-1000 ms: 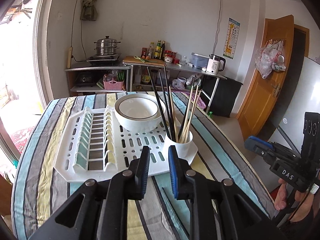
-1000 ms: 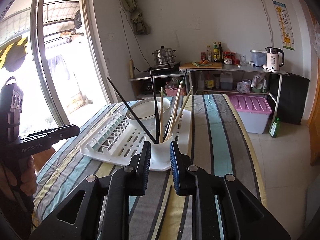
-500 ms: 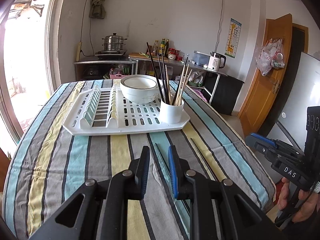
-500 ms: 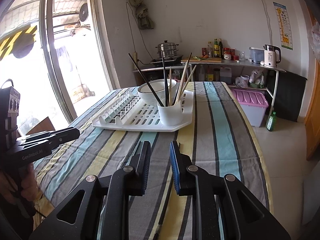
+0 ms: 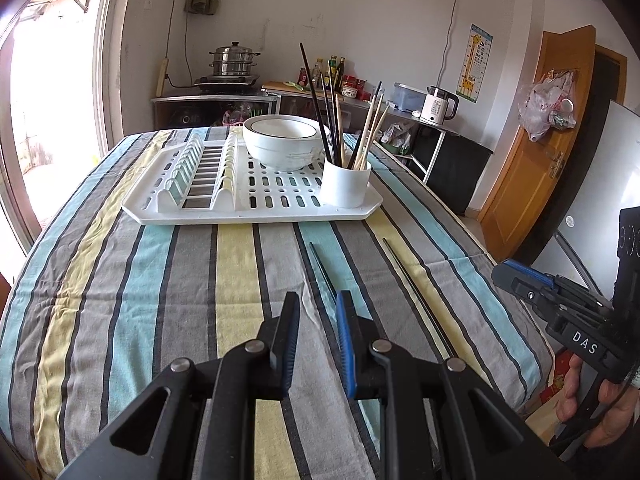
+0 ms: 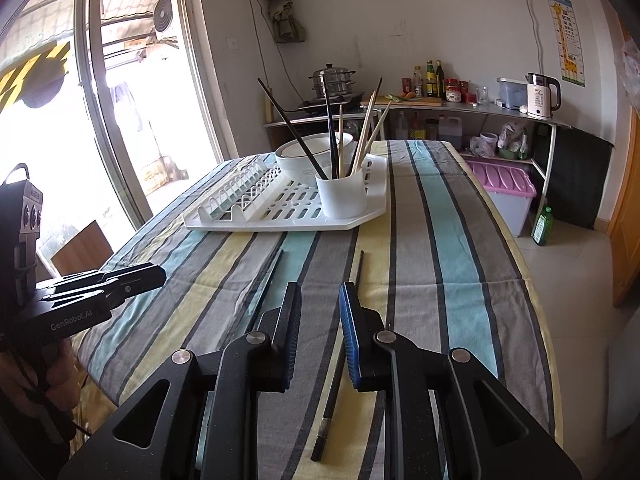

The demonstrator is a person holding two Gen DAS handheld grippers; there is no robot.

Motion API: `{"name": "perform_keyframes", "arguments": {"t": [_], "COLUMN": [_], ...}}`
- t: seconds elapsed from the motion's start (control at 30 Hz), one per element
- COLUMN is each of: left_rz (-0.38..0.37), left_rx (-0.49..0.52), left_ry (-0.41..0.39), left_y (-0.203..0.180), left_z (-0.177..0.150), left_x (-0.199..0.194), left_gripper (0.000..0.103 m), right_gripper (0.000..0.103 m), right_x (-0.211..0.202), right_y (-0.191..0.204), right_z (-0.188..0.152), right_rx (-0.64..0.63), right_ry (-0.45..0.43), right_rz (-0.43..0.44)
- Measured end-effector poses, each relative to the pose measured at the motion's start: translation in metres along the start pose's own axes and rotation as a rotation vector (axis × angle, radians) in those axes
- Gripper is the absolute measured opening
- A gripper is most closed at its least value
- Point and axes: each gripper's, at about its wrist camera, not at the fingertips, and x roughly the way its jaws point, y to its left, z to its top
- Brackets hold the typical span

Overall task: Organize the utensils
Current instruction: 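Grasp a black chopstick with the left tool while the right tool grasps another black one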

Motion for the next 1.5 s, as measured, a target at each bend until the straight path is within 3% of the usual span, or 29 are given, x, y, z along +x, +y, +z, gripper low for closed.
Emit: {"name": "perform_keyframes", "arguments": {"t": [0.83,1.13,1.5], "left_rz": [-0.004,0.012,0.107], "left_rx": [-0.059,-0.046,0.064], "left_ry": [0.254,0.235,0.211], "left_y": [-0.009,-0.014,-0.032], "left_z": [0.011,0.015,0.016], "left_x": [0.118,0.122,0.128], "left_gripper": [0.020,0.020,0.018], "right_gripper": [0.020,0.017,0.007], "right_x": [0.105,0.126,0.132], "right_y": [-0.033,-0.031,-0.027], "right_z": [0.008,0.009,0.013], "right_rx": [0.015,-0.020,-0.071], "right_ry": [0.238,0.280,0.294], "right_rz": [-0.031,-0.055,-0.094]}}
